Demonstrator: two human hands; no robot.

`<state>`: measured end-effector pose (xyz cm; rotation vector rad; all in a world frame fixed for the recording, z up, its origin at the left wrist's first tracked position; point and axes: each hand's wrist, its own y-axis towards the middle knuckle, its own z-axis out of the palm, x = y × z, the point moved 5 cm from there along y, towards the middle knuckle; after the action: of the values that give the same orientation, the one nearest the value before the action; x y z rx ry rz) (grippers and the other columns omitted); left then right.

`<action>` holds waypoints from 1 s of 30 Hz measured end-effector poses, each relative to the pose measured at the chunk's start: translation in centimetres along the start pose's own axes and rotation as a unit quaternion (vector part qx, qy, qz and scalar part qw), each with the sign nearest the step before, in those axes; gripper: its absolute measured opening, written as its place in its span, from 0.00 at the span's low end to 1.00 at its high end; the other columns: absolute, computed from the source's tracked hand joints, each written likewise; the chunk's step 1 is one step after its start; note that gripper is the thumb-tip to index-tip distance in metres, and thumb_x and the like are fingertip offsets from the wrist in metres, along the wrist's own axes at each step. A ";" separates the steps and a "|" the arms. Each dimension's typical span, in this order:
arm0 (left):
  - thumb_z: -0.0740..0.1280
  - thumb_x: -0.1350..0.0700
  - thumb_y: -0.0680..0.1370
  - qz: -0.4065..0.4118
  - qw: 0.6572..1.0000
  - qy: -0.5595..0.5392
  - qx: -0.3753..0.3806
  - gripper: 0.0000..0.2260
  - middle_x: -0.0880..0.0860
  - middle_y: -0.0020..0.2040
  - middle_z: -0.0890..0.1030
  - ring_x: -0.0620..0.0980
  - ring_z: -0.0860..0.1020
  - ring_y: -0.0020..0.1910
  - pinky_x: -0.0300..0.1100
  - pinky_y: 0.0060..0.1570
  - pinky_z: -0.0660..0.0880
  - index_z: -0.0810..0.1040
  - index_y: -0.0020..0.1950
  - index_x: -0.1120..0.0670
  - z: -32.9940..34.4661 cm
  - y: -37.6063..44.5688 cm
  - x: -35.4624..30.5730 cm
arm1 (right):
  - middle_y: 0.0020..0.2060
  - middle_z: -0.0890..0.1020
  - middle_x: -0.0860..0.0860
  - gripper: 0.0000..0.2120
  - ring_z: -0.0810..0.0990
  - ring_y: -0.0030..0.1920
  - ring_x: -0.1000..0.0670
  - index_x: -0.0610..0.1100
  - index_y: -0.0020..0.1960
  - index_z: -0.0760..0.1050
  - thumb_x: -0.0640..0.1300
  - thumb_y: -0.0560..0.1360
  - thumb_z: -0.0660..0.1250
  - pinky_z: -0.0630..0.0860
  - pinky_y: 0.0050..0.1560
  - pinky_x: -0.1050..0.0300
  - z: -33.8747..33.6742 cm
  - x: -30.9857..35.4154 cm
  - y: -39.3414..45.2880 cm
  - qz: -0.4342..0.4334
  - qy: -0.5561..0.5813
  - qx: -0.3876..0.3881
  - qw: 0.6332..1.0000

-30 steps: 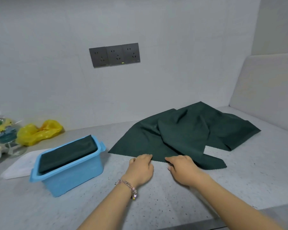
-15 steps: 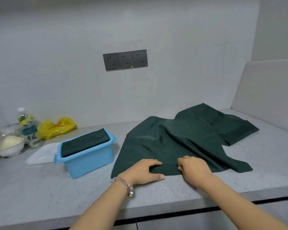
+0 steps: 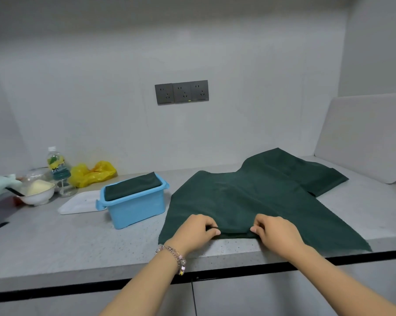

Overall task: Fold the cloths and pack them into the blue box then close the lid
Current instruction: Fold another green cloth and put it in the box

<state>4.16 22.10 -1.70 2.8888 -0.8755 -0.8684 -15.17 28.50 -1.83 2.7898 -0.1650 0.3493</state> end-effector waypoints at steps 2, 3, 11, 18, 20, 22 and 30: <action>0.69 0.52 0.74 0.010 0.999 0.044 0.023 0.05 0.45 0.47 0.80 0.42 0.74 0.44 0.36 0.45 0.70 0.80 0.49 0.50 -0.6 -0.4 -0.2 | 0.42 0.81 0.52 0.09 0.72 0.39 0.49 0.50 0.44 0.67 0.53 0.80 0.57 0.66 0.37 0.57 -0.7 0.2 0.0 -0.003 -0.008 0.015 1.000; 0.68 0.53 0.74 0.009 0.997 0.060 0.041 0.06 0.46 0.46 0.79 0.43 0.73 0.43 0.36 0.44 0.69 0.80 0.50 0.50 -0.8 -0.7 -0.1 | 0.43 0.81 0.51 0.09 0.72 0.39 0.48 0.49 0.45 0.68 0.52 0.80 0.56 0.66 0.37 0.57 -0.9 0.2 -0.1 -0.004 -0.010 0.027 1.000; 0.66 0.54 0.76 -0.048 0.950 0.149 0.270 0.08 0.49 0.46 0.81 0.46 0.76 0.42 0.39 0.47 0.72 0.80 0.53 0.51 -3.3 -0.8 -0.4 | 0.50 0.78 0.48 0.09 0.72 0.45 0.47 0.47 0.47 0.72 0.51 0.80 0.57 0.67 0.44 0.58 -1.9 2.1 1.3 -0.048 -0.055 0.223 0.972; 0.63 0.55 0.76 -0.089 0.939 0.281 0.180 0.11 0.53 0.53 0.80 0.54 0.77 0.50 0.43 0.49 0.73 0.78 0.55 0.55 -4.0 2.7 0.9 | 0.55 0.78 0.49 0.14 0.76 0.56 0.46 0.46 0.57 0.75 0.53 0.79 0.58 0.68 0.47 0.57 -2.2 3.8 7.0 -0.045 -0.188 0.186 0.963; 0.60 0.59 0.76 -0.095 0.945 0.298 0.090 0.10 0.54 0.55 0.79 0.56 0.77 0.53 0.44 0.48 0.71 0.77 0.55 0.56 -3.4 3.8 1.7 | 0.55 0.79 0.48 0.13 0.77 0.55 0.46 0.45 0.56 0.74 0.51 0.80 0.57 0.67 0.47 0.57 -1.1 3.9 8.6 -0.047 -0.214 0.128 0.967; 0.58 0.61 0.77 -0.087 0.945 0.315 0.025 0.10 0.55 0.56 0.77 0.56 0.76 0.54 0.45 0.49 0.69 0.75 0.55 0.57 -2.9 5.1 2.7 | 0.55 0.79 0.48 0.12 0.76 0.56 0.46 0.45 0.56 0.73 0.50 0.81 0.55 0.66 0.50 0.56 0.9 3.8 10.4 -0.060 -0.227 0.103 0.967; 0.53 0.55 0.81 -0.062 0.953 0.282 -0.085 0.10 0.54 0.56 0.74 0.54 0.72 0.56 0.46 0.55 0.66 0.70 0.56 0.56 -0.9 8.0 5.4 | 0.50 0.77 0.53 0.18 0.76 0.52 0.49 0.48 0.52 0.72 0.55 0.81 0.47 0.66 0.49 0.56 5.7 2.2 12.3 -0.093 -0.133 -0.002 0.987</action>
<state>4.27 12.47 -2.40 2.8088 -0.5349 -0.0798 -13.64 14.86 -2.79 2.8075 0.0344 -0.0702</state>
